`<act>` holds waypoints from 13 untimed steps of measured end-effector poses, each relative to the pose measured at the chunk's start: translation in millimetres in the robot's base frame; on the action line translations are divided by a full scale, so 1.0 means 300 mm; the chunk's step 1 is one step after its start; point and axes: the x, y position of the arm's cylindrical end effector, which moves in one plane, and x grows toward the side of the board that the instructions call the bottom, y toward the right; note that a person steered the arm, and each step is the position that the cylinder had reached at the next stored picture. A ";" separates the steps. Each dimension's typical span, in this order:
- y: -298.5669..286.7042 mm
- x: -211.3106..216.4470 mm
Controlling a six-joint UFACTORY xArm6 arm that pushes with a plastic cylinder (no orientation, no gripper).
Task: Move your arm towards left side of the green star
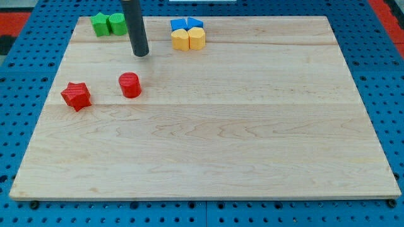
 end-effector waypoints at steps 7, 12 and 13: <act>-0.584 0.013; -0.586 -0.267; -0.582 -0.320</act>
